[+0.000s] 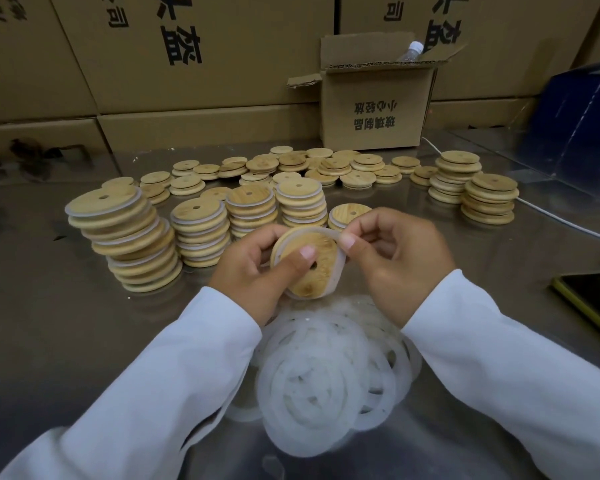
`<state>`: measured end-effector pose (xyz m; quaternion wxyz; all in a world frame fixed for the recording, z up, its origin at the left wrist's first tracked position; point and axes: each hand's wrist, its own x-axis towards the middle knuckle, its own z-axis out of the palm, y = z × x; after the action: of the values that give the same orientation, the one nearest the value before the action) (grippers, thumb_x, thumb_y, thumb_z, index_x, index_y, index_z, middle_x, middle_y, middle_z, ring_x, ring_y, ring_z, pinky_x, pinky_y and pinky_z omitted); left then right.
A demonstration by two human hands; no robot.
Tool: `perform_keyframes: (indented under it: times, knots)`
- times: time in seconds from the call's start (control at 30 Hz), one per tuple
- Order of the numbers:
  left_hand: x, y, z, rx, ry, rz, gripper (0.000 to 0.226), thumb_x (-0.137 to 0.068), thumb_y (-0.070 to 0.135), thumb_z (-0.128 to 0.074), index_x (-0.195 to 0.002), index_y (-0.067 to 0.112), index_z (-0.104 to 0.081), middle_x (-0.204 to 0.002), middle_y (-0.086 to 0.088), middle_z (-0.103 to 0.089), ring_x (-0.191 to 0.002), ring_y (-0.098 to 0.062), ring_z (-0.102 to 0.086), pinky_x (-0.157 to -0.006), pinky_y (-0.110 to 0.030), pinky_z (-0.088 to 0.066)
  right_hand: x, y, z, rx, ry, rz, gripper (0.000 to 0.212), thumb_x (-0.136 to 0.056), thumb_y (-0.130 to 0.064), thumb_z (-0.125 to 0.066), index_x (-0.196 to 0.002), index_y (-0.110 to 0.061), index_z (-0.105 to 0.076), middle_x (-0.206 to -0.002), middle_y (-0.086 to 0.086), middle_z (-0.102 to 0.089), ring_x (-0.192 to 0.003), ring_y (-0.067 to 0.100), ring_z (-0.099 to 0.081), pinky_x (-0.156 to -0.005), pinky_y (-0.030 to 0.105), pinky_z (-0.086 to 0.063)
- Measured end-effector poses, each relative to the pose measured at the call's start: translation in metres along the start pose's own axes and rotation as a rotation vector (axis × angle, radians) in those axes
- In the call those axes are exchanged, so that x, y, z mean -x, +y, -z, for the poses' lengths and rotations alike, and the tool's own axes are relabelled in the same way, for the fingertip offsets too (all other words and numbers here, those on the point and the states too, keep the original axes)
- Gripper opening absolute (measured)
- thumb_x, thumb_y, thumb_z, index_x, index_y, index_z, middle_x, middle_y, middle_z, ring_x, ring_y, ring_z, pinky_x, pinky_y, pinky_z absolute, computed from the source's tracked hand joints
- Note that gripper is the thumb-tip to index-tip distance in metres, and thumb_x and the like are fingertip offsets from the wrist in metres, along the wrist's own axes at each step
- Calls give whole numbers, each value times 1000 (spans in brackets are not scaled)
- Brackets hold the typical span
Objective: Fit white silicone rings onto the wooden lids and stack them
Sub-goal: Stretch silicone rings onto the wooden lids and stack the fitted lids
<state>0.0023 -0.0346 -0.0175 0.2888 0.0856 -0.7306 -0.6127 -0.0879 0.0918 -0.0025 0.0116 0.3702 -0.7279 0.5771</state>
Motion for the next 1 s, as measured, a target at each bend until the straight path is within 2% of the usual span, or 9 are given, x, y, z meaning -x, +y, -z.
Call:
perform_keyframes:
  times: [0.07, 0.17, 0.3, 0.57, 0.7, 0.8, 0.87, 0.93, 1.0]
  knots:
    - [0, -1, 0, 31, 1, 10, 8, -68, 27, -64, -72, 28, -70, -68, 6, -68, -70, -12, -64, -66, -30, -53, -2, -1, 1, -50, -3, -17, 24, -83, -8, -63, -66, -24, -59, -72, -4, -64, -77, 20, -64, -76, 29, -53]
    - [-1, 1, 1, 77, 8, 34, 9, -69, 28, -64, -73, 30, -71, -72, 3, -69, -76, -20, -63, -76, -51, -51, -2, -2, 2, -81, -19, -22, 23, -83, -8, -63, -66, -23, -60, -70, -5, -64, -74, 16, -64, -74, 23, -53]
    - [-2, 3, 2, 69, 3, 40, 10, -69, 29, -63, -75, 32, -71, -73, 2, -69, -78, -24, -63, -79, -59, -49, -2, -3, 4, -123, -60, -41, 22, -83, -8, -63, -66, -23, -62, -70, -5, -65, -69, 9, -63, -70, 15, -51]
    - [1, 1, 2, 22, 50, -18, 11, -69, 30, -64, -77, 28, -71, -74, 3, -70, -75, -17, -65, -66, -36, -53, 2, -5, 3, -195, -99, -21, 14, -81, -7, -65, -71, -17, -63, -71, -5, -64, -67, 4, -60, -68, 13, -50]
    - [0, 0, 2, 98, 113, 39, 12, -67, 28, -65, -76, 25, -72, -74, 0, -71, -75, -20, -66, -74, -44, -53, 9, -2, -6, -140, -39, -21, 8, -78, -21, -66, -72, -24, -62, -71, -9, -65, -72, 13, -64, -72, 28, -54]
    - [0, 1, 0, 124, 66, 57, 11, -66, 24, -72, -77, 21, -68, -69, 2, -70, -66, -15, -66, -62, -32, -55, 8, 0, -5, -62, 35, 6, 12, -80, -21, -64, -70, -26, -61, -71, -7, -65, -72, 17, -64, -75, 38, -54]
    - [1, 1, -3, 128, 27, 76, 23, -64, 23, -79, -82, 17, -66, -69, 1, -70, -65, -14, -66, -56, -25, -54, 8, 1, -3, 12, 58, 53, 16, -81, -19, -64, -69, -28, -60, -68, -12, -63, -70, 9, -61, -74, 32, -53]
    - [2, 0, -3, 62, 25, 67, 30, -62, 29, -69, -88, 15, -67, -74, 0, -71, -70, -12, -66, -58, -20, -53, 9, 1, -3, 87, 51, 95, 17, -82, -17, -64, -69, -27, -59, -66, -16, -61, -70, 4, -59, -70, 21, -50]
    - [2, 1, -2, 1, 26, 40, 22, -70, 25, -66, -89, 16, -68, -73, 3, -70, -67, -6, -65, -56, -14, -48, 10, 1, -4, 123, 40, 91, 18, -82, -15, -64, -69, -26, -58, -66, -15, -61, -70, 5, -59, -69, 20, -50]
